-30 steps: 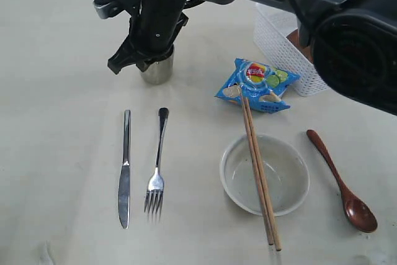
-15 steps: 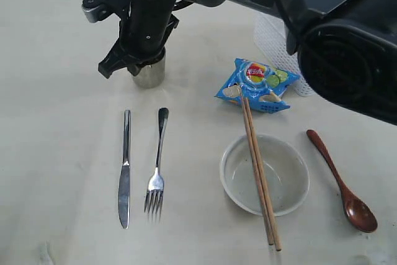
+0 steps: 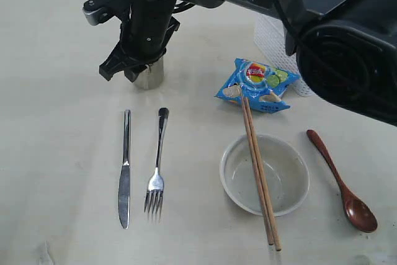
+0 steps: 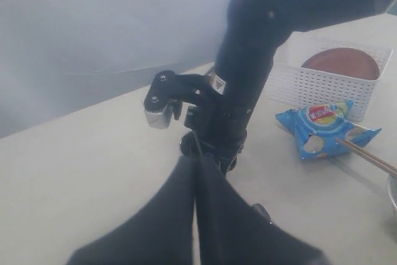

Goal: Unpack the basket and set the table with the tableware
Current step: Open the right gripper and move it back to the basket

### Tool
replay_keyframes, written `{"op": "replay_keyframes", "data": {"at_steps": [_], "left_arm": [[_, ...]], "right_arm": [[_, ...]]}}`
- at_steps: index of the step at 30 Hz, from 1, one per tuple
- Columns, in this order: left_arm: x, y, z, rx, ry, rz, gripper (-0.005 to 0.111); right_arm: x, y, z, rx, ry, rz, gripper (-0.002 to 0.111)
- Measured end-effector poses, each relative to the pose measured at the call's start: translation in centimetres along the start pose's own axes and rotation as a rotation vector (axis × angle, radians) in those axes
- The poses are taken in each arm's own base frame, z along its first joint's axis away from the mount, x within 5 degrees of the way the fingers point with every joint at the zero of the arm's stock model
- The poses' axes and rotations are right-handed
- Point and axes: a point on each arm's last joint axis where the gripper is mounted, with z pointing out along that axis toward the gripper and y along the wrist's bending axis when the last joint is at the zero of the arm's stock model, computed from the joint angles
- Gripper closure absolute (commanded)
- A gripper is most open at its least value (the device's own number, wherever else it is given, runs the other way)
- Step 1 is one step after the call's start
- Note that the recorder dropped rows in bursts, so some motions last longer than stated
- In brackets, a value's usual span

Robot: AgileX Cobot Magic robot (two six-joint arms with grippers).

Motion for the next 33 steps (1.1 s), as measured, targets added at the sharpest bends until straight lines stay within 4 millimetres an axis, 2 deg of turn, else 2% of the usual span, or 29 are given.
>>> {"op": "replay_keyframes", "data": {"at_steps": [1, 6, 8, 11, 15, 20, 26, 29, 32, 33], "left_arm": [[0.0, 0.0, 0.0, 0.000, 0.000, -0.002, 0.107], [0.0, 0.0, 0.0, 0.000, 0.000, -0.001, 0.107], [0.0, 0.0, 0.0, 0.000, 0.000, -0.001, 0.107], [0.0, 0.0, 0.0, 0.000, 0.000, -0.001, 0.107], [-0.1, 0.0, 0.0, 0.001, -0.006, 0.002, 0.107], [-0.1, 0.0, 0.0, 0.002, -0.007, 0.000, 0.107], [-0.1, 0.0, 0.0, 0.002, -0.007, -0.002, 0.107], [-0.1, 0.0, 0.0, 0.002, -0.007, -0.002, 0.107], [-0.1, 0.0, 0.0, 0.002, -0.007, -0.002, 0.107], [-0.1, 0.0, 0.0, 0.002, -0.007, -0.002, 0.107]], "right_arm": [[0.0, 0.0, 0.0, 0.000, 0.002, 0.000, 0.050], [-0.1, 0.0, 0.0, 0.002, -0.009, 0.014, 0.049], [-0.2, -0.1, -0.6, 0.013, -0.019, 0.022, 0.049], [-0.9, 0.0, -3.2, 0.039, -0.070, 0.019, 0.049], [-1.3, 0.2, -5.8, 0.047, -0.116, 0.020, 0.050], [-1.1, 0.2, -9.9, 0.101, -0.120, 0.053, 0.051], [0.3, -1.1, -14.4, 0.323, -0.089, 0.123, 0.072], [1.6, -2.0, -16.1, 0.402, -0.094, 0.167, 0.070], [3.7, -3.9, -17.8, 0.440, -0.100, 0.255, 0.069], [5.0, -5.2, -18.4, 0.456, -0.089, 0.306, 0.069]]}}
